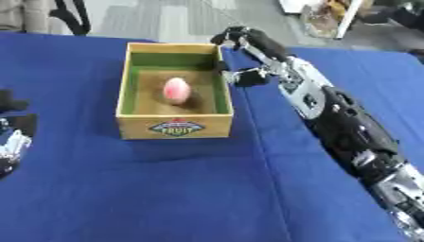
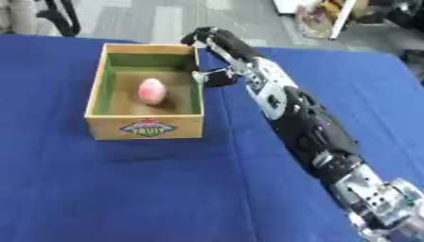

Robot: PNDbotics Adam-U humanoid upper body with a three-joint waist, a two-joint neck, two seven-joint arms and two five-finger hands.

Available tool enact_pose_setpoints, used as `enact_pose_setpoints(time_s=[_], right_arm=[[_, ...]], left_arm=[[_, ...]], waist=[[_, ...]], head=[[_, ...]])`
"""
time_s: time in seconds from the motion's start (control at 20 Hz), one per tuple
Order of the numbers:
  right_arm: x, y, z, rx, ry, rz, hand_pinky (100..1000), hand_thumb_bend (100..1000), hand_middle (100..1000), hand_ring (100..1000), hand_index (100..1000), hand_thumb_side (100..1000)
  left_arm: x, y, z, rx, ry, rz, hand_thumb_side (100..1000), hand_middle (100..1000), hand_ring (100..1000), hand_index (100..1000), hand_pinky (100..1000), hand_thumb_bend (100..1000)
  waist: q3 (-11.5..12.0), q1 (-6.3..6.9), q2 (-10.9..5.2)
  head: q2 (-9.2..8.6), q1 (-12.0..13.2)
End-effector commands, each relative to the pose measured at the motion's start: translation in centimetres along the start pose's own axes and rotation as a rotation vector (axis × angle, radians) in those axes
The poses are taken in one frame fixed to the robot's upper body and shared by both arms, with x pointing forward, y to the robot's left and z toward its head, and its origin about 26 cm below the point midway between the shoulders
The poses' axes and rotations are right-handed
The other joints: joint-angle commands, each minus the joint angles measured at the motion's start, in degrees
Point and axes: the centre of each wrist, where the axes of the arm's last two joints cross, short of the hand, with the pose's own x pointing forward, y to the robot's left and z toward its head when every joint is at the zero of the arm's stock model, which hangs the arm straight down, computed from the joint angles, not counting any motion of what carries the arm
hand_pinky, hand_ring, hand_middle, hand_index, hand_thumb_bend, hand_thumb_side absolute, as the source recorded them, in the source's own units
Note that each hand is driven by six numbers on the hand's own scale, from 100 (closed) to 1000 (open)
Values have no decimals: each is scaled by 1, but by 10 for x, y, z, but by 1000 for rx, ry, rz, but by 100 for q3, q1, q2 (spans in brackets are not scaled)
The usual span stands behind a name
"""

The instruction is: Pick up objects on the table and place them in the box.

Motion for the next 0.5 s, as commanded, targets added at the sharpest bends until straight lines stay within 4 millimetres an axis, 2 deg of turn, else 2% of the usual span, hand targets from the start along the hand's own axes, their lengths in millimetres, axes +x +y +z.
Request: enact_pose_setpoints(time_s=[0.05,0.35,0.5], right_arm=[[-1,-24,12,-80,28,-9,613,100,667,853,812,176],[4,-22,51,-160,84,-99,594,100,641,841,796,234],[10,-22,65,-196,113,-150,588,100,633,837,792,304]], left_arm=[[4,7,0,21,-9,-26,134,545,732,710,642,376],[1,10,3,40,3,-35,137,545,733,710,642,373],[0,11,4,46,7,-36,138,545,733,710,643,371]], waist=[[-65,33,-101],[-252,39,-92],[-291,49,-89]], head=[[38,95],[64,198],[73,223]])
